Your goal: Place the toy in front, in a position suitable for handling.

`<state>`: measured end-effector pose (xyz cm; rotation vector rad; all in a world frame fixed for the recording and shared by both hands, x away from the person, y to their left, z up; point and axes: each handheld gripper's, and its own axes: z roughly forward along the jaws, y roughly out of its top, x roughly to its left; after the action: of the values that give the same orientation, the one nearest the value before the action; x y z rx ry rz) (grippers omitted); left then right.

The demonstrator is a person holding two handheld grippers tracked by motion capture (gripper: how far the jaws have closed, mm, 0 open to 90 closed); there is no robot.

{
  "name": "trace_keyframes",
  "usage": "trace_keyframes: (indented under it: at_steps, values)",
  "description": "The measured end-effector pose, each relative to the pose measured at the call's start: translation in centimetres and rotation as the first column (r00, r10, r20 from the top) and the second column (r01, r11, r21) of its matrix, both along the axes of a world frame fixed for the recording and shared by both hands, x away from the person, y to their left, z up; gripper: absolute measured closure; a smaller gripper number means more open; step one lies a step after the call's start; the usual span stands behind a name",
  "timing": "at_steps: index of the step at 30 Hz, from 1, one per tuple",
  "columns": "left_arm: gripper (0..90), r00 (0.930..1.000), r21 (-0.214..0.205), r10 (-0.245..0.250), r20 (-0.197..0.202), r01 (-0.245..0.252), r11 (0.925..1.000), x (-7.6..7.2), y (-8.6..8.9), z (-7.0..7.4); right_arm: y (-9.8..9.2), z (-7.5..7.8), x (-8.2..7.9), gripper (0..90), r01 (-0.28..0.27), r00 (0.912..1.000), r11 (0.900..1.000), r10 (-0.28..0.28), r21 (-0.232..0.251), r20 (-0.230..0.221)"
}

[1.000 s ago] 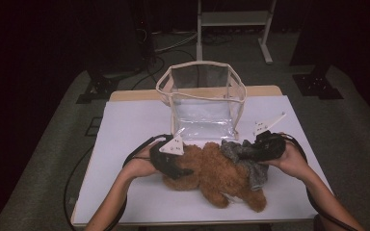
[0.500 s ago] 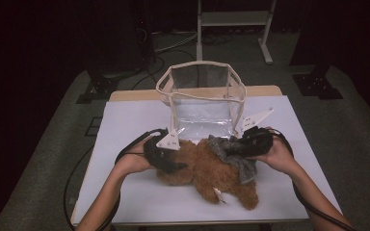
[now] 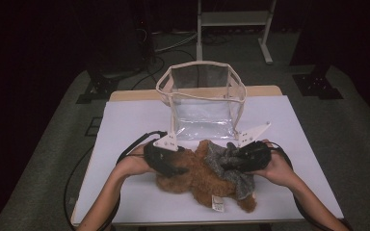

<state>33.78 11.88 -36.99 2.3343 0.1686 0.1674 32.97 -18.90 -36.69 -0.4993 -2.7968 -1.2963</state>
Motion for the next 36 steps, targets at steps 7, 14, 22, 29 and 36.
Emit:
trace_keyframes:
  at_steps: [7,14,22,29,36]
  values:
    - [31.6,0.9995,0.015,-0.020,0.026,0.020,0.9997,-1.5,0.7,-0.3,1.6,1.5,1.7,75.8,0.032,0.9990,0.9995,-0.032,-0.004,0.032]
    - [17.1,0.9993,-0.021,-0.036,-0.003,0.036,0.9991,-1.3,1.5,0.4,1.9,-0.6,0.6,76.1,0.003,1.0000,1.0000,-0.003,-0.008,0.006]
    - [15.1,0.9979,-0.026,-0.007,-0.065,0.005,0.9997,-0.4,1.5,-1.0,0.7,-0.7,-0.4,76.2,0.000,1.0000,1.0000,0.000,-0.004,0.001]
    - [21.2,0.9997,0.000,-0.019,-0.018,0.019,0.9998,-1.6,1.0,-1.1,2.1,0.8,1.0,75.6,0.019,0.9990,0.9993,-0.018,-0.033,0.040]
    - [22.4,0.9999,-0.013,-0.012,0.010,0.013,0.9998,-2.2,1.7,-1.4,4.0,0.6,1.6,75.5,-0.025,0.9993,0.9991,0.026,-0.034,0.026]
